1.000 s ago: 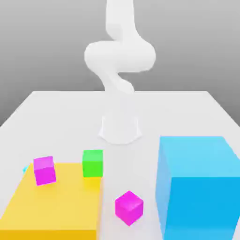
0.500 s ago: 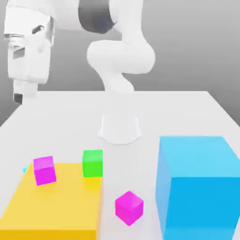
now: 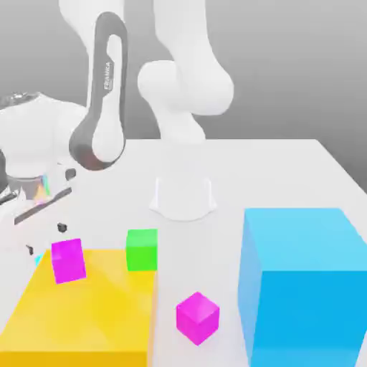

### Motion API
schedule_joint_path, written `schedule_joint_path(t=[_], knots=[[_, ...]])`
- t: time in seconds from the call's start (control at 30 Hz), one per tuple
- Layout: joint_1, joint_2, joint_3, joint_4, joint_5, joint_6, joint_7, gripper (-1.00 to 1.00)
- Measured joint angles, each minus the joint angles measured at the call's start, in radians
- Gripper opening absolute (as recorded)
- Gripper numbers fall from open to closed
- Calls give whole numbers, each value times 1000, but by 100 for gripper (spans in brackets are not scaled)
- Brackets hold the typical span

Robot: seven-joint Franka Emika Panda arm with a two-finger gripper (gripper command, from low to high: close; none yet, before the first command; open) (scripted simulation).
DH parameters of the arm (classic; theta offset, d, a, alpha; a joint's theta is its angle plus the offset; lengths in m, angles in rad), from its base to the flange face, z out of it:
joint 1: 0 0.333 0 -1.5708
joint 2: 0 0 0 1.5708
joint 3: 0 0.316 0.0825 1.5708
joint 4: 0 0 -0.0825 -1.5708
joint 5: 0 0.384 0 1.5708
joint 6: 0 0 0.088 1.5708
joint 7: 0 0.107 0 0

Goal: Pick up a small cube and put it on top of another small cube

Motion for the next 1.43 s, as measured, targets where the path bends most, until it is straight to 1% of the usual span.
schedule_joint_path(t=[0.07, 0.1, 0.33, 0.53, 0.57, 0.63, 0.77, 0.83, 0.87, 0.93, 1.1, 1.2, 1.33, 1.37, 1.43], knots=[[-24, 72, 27, 12, 13, 58, -8, 0], [-35, 107, 39, 19, 19, 87, -13, -100], [-40, 115, 45, 20, 20, 96, -14, -100], [-18, -77, 8, -15, -41, -60, 32, -100], [-34, -95, -6, -8, -39, -79, 31, -100], [-24, -124, 8, 28, -20, -108, -20, -100], [42, -176, 67, 114, 30, -156, -172, -100], [73, -201, 125, 146, 46, -182, -238, -100], [122, -210, 155, 153, 49, -195, -254, -100], [237, -219, 211, 149, 39, -223, -248, -100], [451, -225, 322, 101, -14, -289, -160, -100], [508, -178, 341, 79, -72, -251, -108, -100], [512, -49, 301, 80, -160, -130, -43, -100], [516, -27, 294, 80, -175, -110, -33, 100], [516, -27, 294, 80, -175, -110, -33, 100]])
